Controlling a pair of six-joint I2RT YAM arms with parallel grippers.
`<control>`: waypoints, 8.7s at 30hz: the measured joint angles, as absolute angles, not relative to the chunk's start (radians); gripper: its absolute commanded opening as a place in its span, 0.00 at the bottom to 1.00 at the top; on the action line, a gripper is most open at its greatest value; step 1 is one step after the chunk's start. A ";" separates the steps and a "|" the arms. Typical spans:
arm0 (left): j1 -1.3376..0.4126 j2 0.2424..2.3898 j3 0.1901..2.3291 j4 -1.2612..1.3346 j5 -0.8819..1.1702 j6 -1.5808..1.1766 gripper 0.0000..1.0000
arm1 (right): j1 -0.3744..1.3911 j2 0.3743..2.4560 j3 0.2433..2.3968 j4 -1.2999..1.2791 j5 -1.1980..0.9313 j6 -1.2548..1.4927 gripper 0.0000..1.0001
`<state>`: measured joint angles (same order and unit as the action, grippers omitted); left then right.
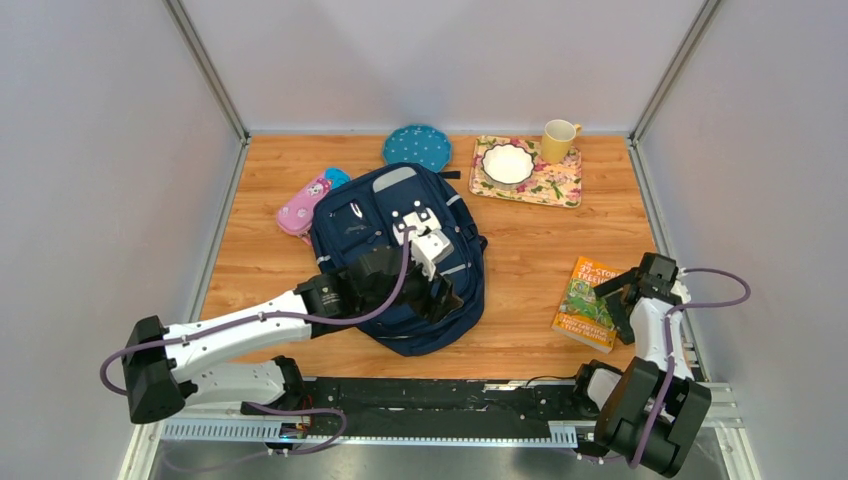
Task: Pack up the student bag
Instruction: Pick up the book from the center of the board, then place the book in the student bag.
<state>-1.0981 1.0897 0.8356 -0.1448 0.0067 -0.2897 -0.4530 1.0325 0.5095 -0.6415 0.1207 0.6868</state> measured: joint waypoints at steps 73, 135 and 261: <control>-0.921 2.357 1.688 0.107 0.537 -0.529 0.73 | -0.439 1.261 0.563 -0.361 -0.499 0.626 0.00; -0.799 0.985 0.597 0.357 0.181 -0.642 0.00 | 0.084 0.796 0.794 -0.575 -0.598 0.559 0.89; -1.172 1.523 0.985 -0.345 -0.142 -0.156 0.00 | 0.679 0.342 0.683 -0.781 0.486 0.955 0.00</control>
<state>-1.1725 1.5227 0.9852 -0.3447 -0.1417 -0.1558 0.6792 0.3416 0.6834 -0.7811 0.4862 0.9554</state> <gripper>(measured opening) 0.008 0.286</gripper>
